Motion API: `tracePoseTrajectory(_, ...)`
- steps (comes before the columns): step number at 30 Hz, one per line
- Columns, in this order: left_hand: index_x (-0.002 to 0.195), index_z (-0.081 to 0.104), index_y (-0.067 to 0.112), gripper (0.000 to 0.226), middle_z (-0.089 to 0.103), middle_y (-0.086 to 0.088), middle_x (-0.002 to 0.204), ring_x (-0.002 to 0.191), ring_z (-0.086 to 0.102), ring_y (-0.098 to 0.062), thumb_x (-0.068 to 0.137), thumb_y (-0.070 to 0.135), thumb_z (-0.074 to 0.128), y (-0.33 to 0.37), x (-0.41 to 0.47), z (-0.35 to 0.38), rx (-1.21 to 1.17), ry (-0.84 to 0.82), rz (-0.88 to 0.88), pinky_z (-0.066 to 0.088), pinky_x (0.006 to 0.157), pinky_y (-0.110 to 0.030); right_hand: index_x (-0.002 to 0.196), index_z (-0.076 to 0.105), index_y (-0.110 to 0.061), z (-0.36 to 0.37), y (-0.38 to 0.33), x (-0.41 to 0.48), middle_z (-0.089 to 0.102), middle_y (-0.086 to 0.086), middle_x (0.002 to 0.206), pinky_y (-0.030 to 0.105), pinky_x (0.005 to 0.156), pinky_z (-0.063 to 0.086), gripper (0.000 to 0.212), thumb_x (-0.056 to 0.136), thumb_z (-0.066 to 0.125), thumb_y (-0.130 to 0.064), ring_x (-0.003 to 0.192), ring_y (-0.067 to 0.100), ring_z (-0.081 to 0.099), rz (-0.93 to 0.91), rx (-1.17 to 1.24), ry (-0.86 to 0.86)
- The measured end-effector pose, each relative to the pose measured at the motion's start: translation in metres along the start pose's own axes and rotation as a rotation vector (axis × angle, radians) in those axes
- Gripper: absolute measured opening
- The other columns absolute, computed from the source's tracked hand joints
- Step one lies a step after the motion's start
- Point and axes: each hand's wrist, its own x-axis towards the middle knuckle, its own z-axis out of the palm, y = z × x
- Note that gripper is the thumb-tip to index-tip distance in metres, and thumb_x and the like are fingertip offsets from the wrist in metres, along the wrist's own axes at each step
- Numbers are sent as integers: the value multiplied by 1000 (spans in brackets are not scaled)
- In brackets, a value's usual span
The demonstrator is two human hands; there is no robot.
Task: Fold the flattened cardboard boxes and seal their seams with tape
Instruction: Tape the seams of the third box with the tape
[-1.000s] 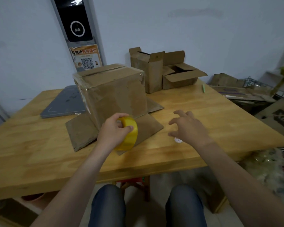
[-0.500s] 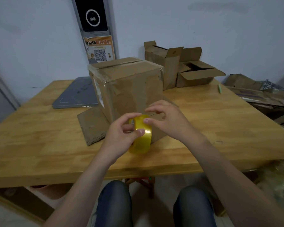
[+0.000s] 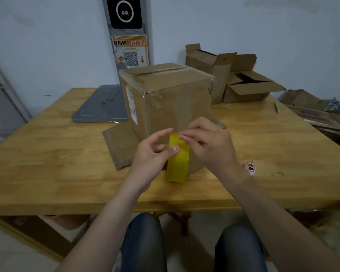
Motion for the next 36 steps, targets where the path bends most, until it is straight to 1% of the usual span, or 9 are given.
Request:
tracePoseTrajectory(4,125,69,34,35,80,1,95,97,73,-10,94,17,72,-3,-1,0,-28,40,-13,57,83,-25,94,81,-9,0,0,1,68,0,89,27,60,50,10,92,75,-17,73,8,61,22,90,-50)
tracePoseTrajectory(8,111,77,36,18,77,8,109,112,69,-20,93,37,72,-8,1,4,-100,138,-95,54,102,-52,99,80,-11,-1,2,-1,68,-2,93,34,58,53,12,95,73,-20,75,13,64,-23,78,-165)
tracePoseTrajectory(18,98,81,37,13,79,7,100,105,72,-22,86,42,79,-9,1,17,-196,283,-170,59,91,-45,119,74,-7,-2,-1,-10,74,5,97,42,65,57,25,97,65,-13,83,21,70,-51,-12,-155)
tracePoseTrajectory(20,98,81,37,14,79,7,101,105,72,-21,84,41,81,-8,2,18,-202,294,-176,59,90,-45,141,58,-15,-6,-6,-6,76,-1,95,40,73,59,48,95,70,-15,87,16,71,83,46,-187)
tracePoseTrajectory(22,98,81,37,14,78,9,102,104,72,-19,83,38,83,-9,1,18,-201,303,-191,60,89,-44,159,17,-34,-13,-13,-1,76,-14,93,34,84,58,89,92,74,-20,92,5,70,271,114,-290)
tracePoseTrajectory(24,98,80,37,15,78,9,98,101,73,-19,83,36,83,-9,1,17,-202,307,-211,60,82,-41,160,5,-40,-17,-16,0,75,-18,93,29,85,56,101,91,76,-23,94,3,69,197,44,-328)
tracePoseTrajectory(27,97,80,34,16,79,5,87,90,74,-19,83,31,84,-9,0,18,-204,302,-226,58,75,-38,161,13,-30,-19,-12,3,75,-16,97,24,76,51,85,96,68,-29,93,13,67,-38,-125,-317)
tracePoseTrajectory(31,98,79,34,15,79,-1,90,91,74,-23,83,31,83,-9,-1,19,-166,273,-193,58,75,-39,158,22,-27,-16,-2,3,73,-4,100,37,76,55,68,101,59,-33,92,19,67,-198,-191,-298)
tracePoseTrajectory(36,101,78,32,16,78,11,89,88,74,-9,86,25,82,-9,-5,17,-143,221,-112,60,83,-36,145,54,-23,-12,1,-2,75,-14,111,31,84,50,63,87,78,-30,100,15,64,164,152,-265)
